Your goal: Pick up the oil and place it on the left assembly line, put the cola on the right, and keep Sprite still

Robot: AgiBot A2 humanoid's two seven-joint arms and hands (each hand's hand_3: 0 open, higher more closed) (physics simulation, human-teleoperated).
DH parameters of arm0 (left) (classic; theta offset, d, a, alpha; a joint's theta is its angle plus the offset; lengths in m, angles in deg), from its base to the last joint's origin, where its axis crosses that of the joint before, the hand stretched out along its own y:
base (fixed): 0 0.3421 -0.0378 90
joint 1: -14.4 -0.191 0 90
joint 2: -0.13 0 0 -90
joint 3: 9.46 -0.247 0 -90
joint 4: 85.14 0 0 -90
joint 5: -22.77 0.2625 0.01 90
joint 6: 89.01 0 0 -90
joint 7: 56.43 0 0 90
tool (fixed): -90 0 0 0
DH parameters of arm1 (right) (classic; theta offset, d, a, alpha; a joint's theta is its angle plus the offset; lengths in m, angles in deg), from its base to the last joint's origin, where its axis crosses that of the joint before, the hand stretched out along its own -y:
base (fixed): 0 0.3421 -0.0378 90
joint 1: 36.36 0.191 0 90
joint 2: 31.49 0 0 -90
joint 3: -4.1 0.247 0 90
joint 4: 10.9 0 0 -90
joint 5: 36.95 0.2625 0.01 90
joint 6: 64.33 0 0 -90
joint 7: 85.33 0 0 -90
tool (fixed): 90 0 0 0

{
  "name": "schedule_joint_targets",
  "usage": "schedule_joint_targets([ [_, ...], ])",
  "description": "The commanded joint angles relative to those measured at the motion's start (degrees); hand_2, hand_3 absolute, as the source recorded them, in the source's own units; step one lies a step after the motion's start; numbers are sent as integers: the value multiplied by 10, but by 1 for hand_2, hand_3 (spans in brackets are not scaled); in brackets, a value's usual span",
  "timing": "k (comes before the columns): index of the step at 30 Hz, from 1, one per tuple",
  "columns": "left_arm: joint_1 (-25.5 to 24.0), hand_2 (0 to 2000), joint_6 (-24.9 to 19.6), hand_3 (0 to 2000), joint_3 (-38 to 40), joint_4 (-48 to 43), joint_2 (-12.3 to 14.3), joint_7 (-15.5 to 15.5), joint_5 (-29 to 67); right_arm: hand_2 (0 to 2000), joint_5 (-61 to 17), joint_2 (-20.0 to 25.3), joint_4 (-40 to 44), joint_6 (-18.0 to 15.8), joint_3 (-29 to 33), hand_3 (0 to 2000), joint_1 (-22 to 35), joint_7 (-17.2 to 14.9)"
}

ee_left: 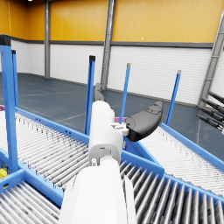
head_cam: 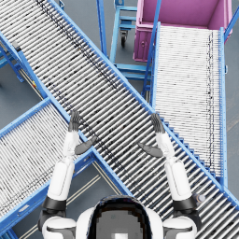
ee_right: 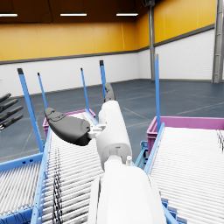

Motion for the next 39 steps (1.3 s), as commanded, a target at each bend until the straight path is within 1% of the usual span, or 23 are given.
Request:
schedule_joint_targets([
  [1,0,0,0,0,0,0,0,0,0,0,0,0,0,0,0,0,0,0],
  [39,0,0,0,0,0,0,0,0,0,0,0,0,0,0,0,0,0,0],
])
